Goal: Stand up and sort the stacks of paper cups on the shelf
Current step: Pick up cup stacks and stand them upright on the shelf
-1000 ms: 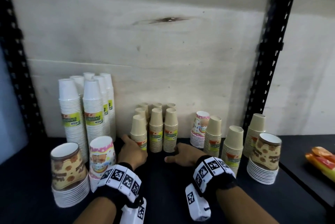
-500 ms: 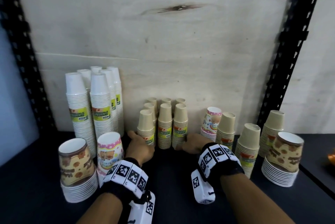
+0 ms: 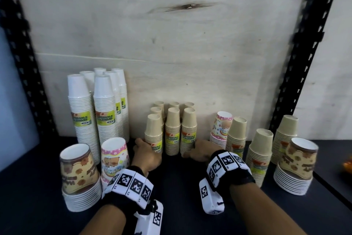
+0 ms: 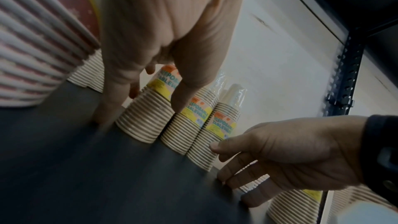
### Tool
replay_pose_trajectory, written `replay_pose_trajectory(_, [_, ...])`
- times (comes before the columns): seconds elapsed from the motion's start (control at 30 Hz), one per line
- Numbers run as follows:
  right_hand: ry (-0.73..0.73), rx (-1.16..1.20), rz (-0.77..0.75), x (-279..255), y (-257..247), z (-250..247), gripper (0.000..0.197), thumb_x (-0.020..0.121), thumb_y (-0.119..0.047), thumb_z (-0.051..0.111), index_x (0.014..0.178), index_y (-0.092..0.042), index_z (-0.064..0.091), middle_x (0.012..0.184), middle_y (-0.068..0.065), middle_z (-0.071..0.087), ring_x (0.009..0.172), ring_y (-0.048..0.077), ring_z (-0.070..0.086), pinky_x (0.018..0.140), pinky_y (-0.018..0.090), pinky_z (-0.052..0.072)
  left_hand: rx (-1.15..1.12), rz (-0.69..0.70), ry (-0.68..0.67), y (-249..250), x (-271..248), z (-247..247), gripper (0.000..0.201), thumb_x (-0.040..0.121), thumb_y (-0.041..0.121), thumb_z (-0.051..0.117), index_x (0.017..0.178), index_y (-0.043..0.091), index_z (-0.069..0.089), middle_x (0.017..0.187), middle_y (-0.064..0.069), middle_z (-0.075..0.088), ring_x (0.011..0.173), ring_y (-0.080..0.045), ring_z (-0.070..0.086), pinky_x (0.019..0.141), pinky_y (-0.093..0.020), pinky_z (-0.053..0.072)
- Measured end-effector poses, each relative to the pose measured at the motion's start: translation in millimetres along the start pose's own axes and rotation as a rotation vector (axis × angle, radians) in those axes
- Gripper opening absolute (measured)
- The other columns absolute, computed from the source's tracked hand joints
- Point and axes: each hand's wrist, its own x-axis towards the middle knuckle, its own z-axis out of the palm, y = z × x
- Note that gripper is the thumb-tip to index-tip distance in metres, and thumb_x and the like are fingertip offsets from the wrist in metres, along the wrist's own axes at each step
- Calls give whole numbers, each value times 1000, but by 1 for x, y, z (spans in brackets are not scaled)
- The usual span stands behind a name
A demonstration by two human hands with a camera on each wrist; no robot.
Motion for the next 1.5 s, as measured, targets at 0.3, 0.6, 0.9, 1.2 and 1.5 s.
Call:
replay_pose_trajectory(0.3, [-11, -3, -11, -18, 3, 0, 51, 94, -43, 58, 137, -16, 51, 138, 6, 55, 126, 24, 51, 100, 28, 36, 86, -91, -59, 2, -17, -4, 102, 76, 21, 77, 145, 11, 3, 145, -18, 26, 132, -32, 34, 110, -40, 35])
replay_pose_trajectory(0.6, [-13, 16, 23, -61, 42, 6, 50, 87, -60, 58, 117, -22, 68, 118, -3, 66, 105, 13, 58, 89, 29, 43, 318, -18, -225, 22, -46, -2, 96, 80, 36, 74, 150, 20, 10, 147, -9, 28, 121, -27, 47, 66, -34, 60])
replay_pose_trajectory(0.9, [-107, 226, 213, -106, 114, -11, 37, 90, -49, 62, 81, -13, 64, 70, 0, 62, 61, 14, 58, 64, 26, 52, 505, 250, -389, 68, -72, 45, 52, 87, 46, 64, 123, 9, 59, 118, -5, 62, 103, -22, 61, 85, -37, 58])
replay_pose_trajectory(1.2, [196, -13, 415, -101, 154, -14, 65, 85, -56, 63, 126, -6, 54, 122, 9, 63, 111, 23, 60, 92, 31, 48, 402, 477, -455, 97, -68, 102, 52, 78, 34, 77, 124, 20, 57, 125, 6, 62, 120, -17, 56, 93, -22, 40])
replay_pose_trajectory(1.5, [355, 138, 244, -87, 162, -8, 62, 79, -48, 72, 125, -16, 45, 125, 5, 59, 114, 23, 57, 97, 36, 46, 265, 413, -443, 92, -39, 148, 81, 51, 37, 87, 124, 22, 55, 122, 0, 66, 113, -19, 62, 100, -37, 49])
